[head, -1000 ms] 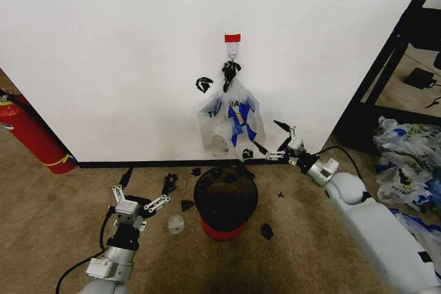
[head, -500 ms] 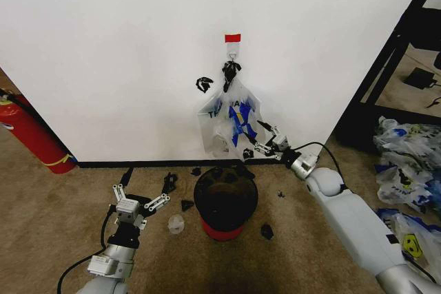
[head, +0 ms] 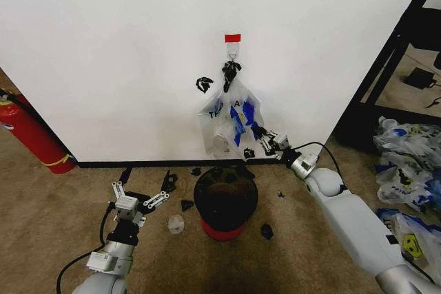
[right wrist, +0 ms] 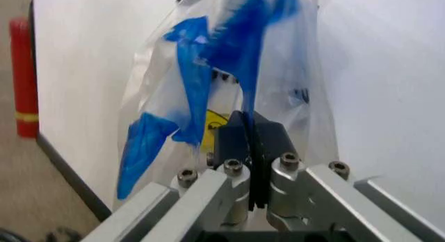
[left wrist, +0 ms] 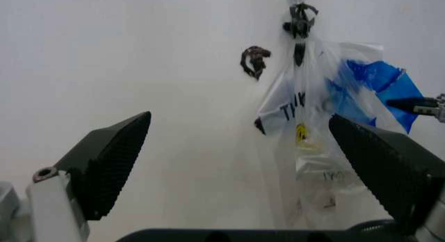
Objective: Pick up the garbage bag from the wall and place it over the trash bin.
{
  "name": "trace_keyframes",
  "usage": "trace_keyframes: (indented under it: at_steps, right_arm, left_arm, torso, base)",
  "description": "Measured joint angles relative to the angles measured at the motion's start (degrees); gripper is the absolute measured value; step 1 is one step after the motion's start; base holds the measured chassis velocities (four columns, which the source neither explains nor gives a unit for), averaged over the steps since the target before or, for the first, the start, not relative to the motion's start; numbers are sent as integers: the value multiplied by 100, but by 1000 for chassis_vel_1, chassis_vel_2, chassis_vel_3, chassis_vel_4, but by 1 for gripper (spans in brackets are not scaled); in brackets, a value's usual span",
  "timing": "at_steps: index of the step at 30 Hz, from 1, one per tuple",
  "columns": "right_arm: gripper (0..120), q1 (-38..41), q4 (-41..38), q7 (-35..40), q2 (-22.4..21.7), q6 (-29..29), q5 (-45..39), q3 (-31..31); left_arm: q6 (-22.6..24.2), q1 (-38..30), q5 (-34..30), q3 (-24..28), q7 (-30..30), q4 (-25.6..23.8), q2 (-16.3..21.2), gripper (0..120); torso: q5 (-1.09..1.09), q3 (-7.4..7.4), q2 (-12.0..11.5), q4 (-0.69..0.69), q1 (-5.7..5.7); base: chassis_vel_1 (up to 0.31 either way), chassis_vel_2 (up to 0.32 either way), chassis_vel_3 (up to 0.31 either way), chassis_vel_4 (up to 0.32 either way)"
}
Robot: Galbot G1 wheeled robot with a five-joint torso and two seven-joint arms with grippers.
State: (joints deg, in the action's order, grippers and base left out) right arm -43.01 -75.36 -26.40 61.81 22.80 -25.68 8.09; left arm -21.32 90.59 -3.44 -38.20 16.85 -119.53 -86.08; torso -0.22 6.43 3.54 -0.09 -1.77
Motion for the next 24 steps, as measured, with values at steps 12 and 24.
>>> trace_keyframes:
  at_steps: [12,24]
  right_arm:
    - [0,-246,-911,-148,-172,-258,-2752,-167]
    - [0,-1086,-1538,-323,-333,-396,-3209,212]
  left_arm:
    - [665,-1187,-84,1404,-852,328,1033,100]
    - [2500,-3237,-377,3940,-2292,756,2121,100]
  torso:
    - [0,0,0,-1,0]
    - [1,0,1,-1,0]
  base:
    - [0,0,0,0]
    - [0,0,0,0]
